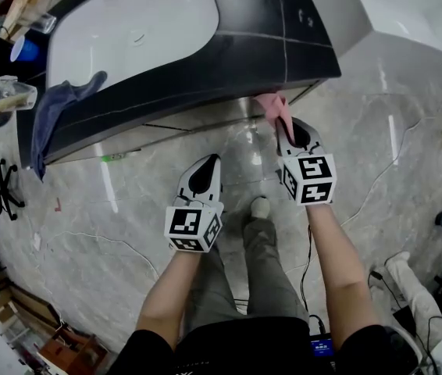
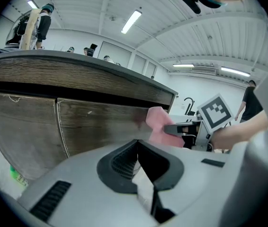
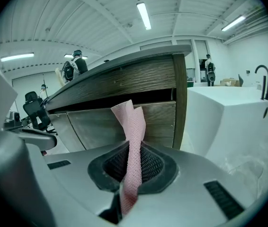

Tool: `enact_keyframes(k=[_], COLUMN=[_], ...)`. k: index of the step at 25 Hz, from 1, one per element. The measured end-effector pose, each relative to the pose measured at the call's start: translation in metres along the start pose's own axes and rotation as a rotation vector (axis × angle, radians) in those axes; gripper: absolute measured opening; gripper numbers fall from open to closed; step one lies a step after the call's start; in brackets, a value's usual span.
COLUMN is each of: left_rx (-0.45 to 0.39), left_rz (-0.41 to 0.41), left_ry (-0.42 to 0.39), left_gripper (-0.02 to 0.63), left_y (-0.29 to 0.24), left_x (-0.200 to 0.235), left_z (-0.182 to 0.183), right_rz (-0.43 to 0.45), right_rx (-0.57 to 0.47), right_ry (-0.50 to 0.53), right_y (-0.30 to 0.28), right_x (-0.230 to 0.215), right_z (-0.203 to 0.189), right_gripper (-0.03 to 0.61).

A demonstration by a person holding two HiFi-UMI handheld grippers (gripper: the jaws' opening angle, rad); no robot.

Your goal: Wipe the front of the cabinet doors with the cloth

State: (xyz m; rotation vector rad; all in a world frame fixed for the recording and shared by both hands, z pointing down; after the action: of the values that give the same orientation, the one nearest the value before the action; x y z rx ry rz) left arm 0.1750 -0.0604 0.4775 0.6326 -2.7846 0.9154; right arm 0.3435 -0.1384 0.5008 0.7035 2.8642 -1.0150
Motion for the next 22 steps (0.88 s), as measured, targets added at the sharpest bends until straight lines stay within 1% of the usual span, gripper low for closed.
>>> enact_keyframes(k=[7, 11, 13, 16, 22], left_rx=[0.000, -0.011, -0.020, -0.026, -0.024], left_rz=[0.003, -0.001, -0.004, -0.008, 0.011], left_ry=[-0.003, -0.011, -0.006, -0.002, 0.010], left_gripper=[0.011, 0.010, 0.010, 0.011, 0.011], left_y=[-0.004, -0.007, -0.009, -0.011, -0.005], left_x=[-0.007, -0.009, -0.008, -0.007, 0.014], left_z=[-0.005, -0.005, -0.006, -0.008, -0.014], right_rz=[-0.046, -0.060, -0.044, 0.005, 0.111], right_rx=[-0.009, -0.020, -0.022, -0.021, 0.010], right_ry=[-0.041, -0.074, -0.067, -0.039, 0.015], right_y=[0.011, 0.018, 0.021, 0.023, 0.008], right_x=[-0.021, -0.022, -0.014, 0.005, 0.060], right_z=[-0.007, -0.011, -0.014, -0.019, -0.031], right_gripper=[0.041, 0.041, 0.041, 0.041, 0.041])
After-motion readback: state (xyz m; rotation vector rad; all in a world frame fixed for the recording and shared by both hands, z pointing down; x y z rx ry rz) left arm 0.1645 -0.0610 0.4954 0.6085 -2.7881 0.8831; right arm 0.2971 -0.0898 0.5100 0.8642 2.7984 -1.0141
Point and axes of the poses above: the fingertips, and each gripper's own axes: y backward along the fingers, x to its left, z out of its top, the point moved 3 cm from there along y, backward along the fingers, and after that the axes turned 5 degrees about x, right-handed, at the moved point
